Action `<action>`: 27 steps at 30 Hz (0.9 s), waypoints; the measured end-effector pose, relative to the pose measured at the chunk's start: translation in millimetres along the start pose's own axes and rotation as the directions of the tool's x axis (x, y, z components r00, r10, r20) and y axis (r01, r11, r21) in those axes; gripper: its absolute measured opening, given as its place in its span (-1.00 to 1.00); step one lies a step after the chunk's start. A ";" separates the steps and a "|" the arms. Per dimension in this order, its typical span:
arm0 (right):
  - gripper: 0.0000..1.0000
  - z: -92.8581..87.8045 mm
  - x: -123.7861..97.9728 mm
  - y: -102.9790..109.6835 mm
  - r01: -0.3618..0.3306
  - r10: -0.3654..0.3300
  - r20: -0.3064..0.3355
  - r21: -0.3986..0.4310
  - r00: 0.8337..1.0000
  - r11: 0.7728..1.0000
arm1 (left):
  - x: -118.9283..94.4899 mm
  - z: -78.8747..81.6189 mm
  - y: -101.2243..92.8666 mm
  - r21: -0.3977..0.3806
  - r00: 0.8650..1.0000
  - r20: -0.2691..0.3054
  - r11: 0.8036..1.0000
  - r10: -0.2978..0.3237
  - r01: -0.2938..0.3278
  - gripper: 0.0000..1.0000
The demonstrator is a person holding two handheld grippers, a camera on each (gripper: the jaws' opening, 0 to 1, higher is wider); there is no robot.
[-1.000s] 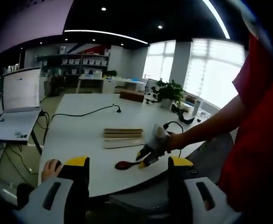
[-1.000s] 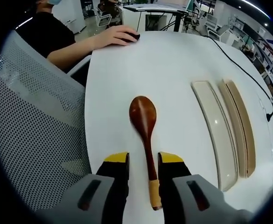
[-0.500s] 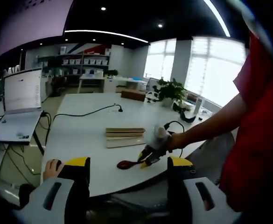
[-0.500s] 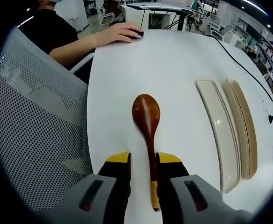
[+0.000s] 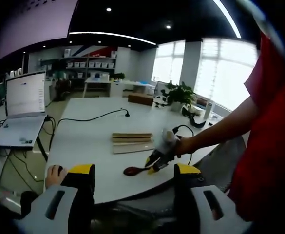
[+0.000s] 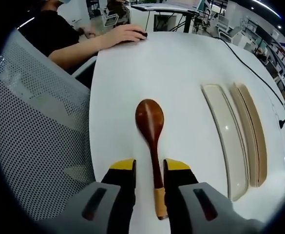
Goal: Arrange the utensils inside the cutlery case until each visible utensil rests in its matching compartment.
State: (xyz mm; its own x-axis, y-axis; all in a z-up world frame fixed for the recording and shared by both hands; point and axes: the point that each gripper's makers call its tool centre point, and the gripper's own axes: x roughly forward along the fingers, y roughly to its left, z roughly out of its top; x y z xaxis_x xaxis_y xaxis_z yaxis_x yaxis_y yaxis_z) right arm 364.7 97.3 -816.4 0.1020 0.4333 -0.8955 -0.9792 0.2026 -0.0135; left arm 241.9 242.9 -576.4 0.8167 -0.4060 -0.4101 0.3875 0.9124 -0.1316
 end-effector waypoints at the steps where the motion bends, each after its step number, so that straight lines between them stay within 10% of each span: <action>1: -0.63 1.0 -0.8 -0.2 -0.003 0.003 0.009 0.004 1.000 1.000 | 0.1 -1.1 0.0 -0.001 1.000 -0.004 1.000 0.000 0.000 0.35; 27: -0.96 -2.0 5.5 -3.5 -0.018 0.015 -0.052 -0.061 0.999 0.998 | -2.6 -2.8 5.7 -0.007 1.000 -0.004 1.000 0.027 -0.027 0.34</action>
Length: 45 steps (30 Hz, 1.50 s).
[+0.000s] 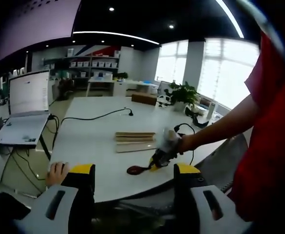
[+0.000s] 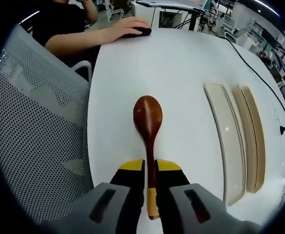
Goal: Arrange the utensils inside the cutlery case until each visible utensil rests in its matching compartment.
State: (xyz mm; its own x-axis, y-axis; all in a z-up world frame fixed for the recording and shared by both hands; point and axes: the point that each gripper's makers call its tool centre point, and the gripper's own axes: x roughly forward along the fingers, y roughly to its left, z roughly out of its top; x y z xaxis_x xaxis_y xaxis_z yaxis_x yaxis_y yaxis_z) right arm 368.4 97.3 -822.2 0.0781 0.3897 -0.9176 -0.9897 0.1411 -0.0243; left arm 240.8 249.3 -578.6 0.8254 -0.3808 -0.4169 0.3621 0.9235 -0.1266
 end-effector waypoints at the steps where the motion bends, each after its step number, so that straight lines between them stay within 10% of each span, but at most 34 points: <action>1: -0.96 0.8 -0.2 -0.4 -0.002 0.001 -0.009 -0.017 1.000 1.000 | 0.2 0.1 -0.4 -0.002 1.000 0.001 1.000 -0.001 0.001 0.34; 45: -0.98 13.8 -35.1 -12.3 0.023 -0.026 0.033 0.094 0.999 0.995 | -3.5 2.9 3.4 0.014 1.000 0.004 1.000 0.002 -0.002 0.33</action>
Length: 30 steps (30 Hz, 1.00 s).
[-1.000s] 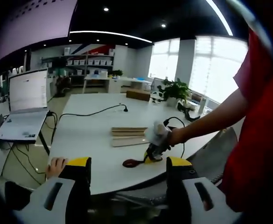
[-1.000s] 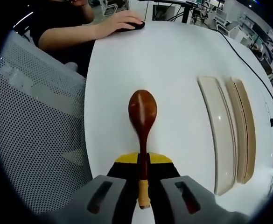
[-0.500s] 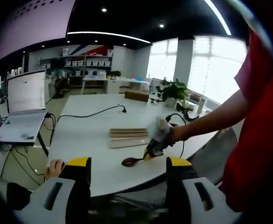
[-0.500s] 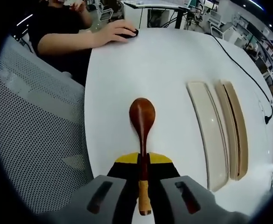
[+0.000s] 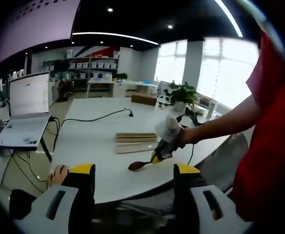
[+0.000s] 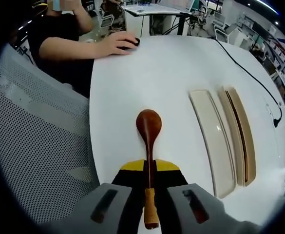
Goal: Arrange the utensils inside the cutlery case until each visible utensil rests in its matching compartment.
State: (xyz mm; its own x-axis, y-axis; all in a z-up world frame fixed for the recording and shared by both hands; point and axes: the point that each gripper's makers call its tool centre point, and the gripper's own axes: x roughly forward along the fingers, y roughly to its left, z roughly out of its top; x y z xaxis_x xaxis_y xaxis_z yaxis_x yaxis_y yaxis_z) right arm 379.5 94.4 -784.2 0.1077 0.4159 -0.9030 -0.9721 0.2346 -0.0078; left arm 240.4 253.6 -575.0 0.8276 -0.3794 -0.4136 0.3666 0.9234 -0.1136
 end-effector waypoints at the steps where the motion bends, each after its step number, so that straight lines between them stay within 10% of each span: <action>1: -0.98 0.6 -1.4 -1.0 0.002 -0.002 -0.001 0.006 1.000 1.000 | 0.0 0.1 0.0 0.000 1.000 0.001 1.000 0.001 -0.001 0.33; 30: -0.98 14.1 -23.7 -16.9 0.019 -0.018 -0.007 0.083 1.000 0.996 | 4.0 0.3 -1.5 -0.005 1.000 0.002 1.000 -0.001 0.001 0.33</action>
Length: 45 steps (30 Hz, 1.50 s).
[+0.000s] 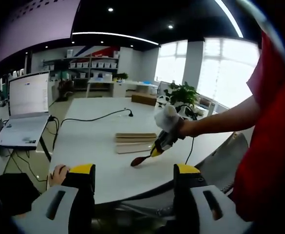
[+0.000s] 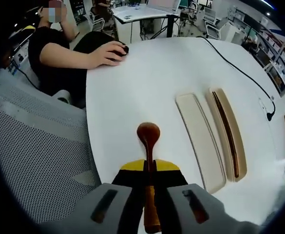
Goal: Arrange the utensils inside the cutlery case until each visible utensil rests in its matching compartment.
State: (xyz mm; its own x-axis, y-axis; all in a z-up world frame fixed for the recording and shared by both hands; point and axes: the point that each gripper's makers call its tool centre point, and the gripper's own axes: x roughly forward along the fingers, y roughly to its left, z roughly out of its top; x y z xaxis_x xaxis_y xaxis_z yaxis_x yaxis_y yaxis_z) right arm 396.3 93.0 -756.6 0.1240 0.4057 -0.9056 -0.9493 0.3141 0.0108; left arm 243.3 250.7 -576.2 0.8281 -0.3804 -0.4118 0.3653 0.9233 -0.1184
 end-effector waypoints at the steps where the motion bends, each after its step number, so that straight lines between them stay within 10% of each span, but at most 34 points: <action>1: -1.00 0.1 -0.4 -0.9 0.002 -0.002 0.002 -0.001 1.000 1.000 | 0.1 -0.2 0.1 0.000 1.000 0.000 1.000 0.000 0.000 0.33; 45: -0.65 -65.3 14.0 -7.8 0.113 -0.114 0.003 0.141 0.993 0.984 | -1.2 -5.2 -3.9 -0.009 1.000 -0.002 1.000 -0.013 0.013 0.33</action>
State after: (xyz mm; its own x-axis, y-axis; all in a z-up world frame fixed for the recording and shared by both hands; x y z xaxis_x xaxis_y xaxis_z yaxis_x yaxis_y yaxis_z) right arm 386.6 40.2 -797.0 0.2325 0.3695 -0.8997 -0.8792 0.4754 -0.0320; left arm 238.6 247.9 -580.0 0.8223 -0.3924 -0.4121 0.3722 0.9187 -0.1321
